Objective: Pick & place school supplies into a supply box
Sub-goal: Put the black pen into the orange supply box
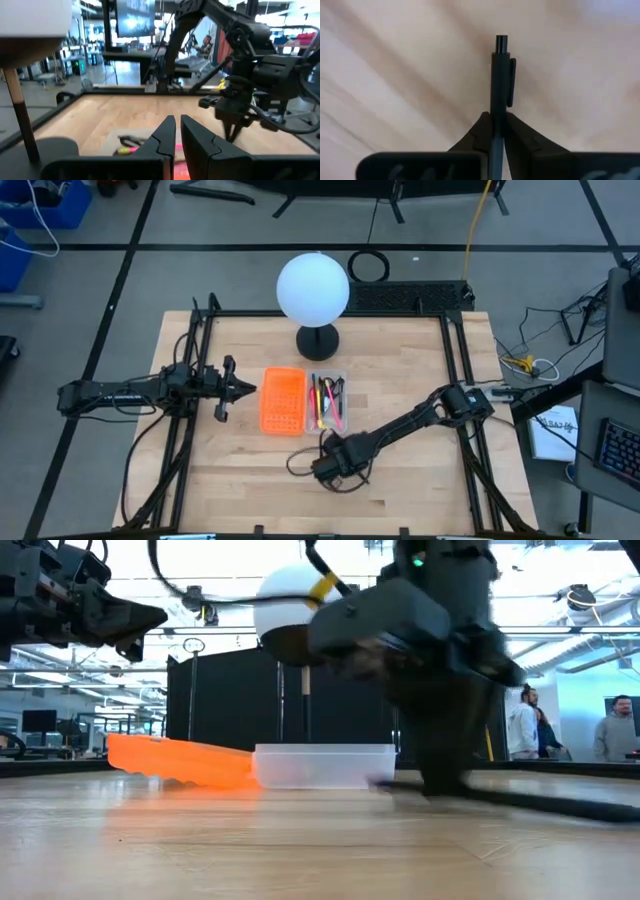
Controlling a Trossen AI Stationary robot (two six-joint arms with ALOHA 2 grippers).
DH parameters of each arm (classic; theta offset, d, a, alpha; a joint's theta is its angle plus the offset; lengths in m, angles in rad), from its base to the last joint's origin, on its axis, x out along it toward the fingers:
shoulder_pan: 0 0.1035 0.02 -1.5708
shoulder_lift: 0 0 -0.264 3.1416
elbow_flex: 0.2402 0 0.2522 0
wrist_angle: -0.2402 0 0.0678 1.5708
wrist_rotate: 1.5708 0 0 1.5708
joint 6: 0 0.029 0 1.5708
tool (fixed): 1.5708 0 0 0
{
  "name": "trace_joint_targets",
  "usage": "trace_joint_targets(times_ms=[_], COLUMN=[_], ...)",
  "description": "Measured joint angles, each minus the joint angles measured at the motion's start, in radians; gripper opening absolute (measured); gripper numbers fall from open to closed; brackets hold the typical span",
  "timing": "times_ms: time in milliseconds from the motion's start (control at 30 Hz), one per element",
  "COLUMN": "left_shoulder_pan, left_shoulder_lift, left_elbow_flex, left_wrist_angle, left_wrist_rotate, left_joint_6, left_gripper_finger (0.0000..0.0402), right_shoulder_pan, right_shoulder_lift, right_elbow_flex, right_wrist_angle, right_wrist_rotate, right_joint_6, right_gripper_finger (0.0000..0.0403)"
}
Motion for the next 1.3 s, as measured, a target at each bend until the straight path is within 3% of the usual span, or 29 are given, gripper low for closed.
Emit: trace_joint_targets(times_ms=[300,433,633,767,900,1167,1300], left_shoulder_pan=[0.0,0.0,0.0,0.0,0.0,0.0,0.0], left_shoulder_lift=[0.0,0.0,0.0,0.0,0.0,0.0,0.0], left_elbow_flex=[0.0,0.0,0.0,0.0,0.0,0.0,0.0], left_wrist_angle=[0.017,0.018,0.016,0.008,0.005,0.005,0.005], left_wrist_rotate=[0.0,0.0,-0.003,-0.002,-0.003,-0.003,-0.003], left_joint_6=[-0.038,-0.054,-0.056,-0.057,-0.057,-0.048,-0.033], left_gripper_finger=[0.0037,0.0037,0.0037,0.0037,0.0037,0.0037,0.0037], right_shoulder_pan=[-0.117,-0.215,-0.37,-0.448,-0.498,-0.522,-0.521], right_shoulder_lift=[-0.21,-0.278,-0.305,-0.313,-0.306,-0.311,-0.311], right_elbow_flex=[0.004,0.005,-0.117,-0.273,-0.43,-0.525,-0.526], right_wrist_angle=[0.037,0.065,0.319,0.591,0.731,0.763,0.768], right_wrist_rotate=[0.223,0.235,0.175,0.112,0.046,0.002,0.016], right_joint_6=[-0.023,-0.03,-0.053,-0.046,-0.009,0.005,-0.009], right_gripper_finger=[0.0021,0.0021,0.0028,0.0027,0.0019,0.002,0.0061])
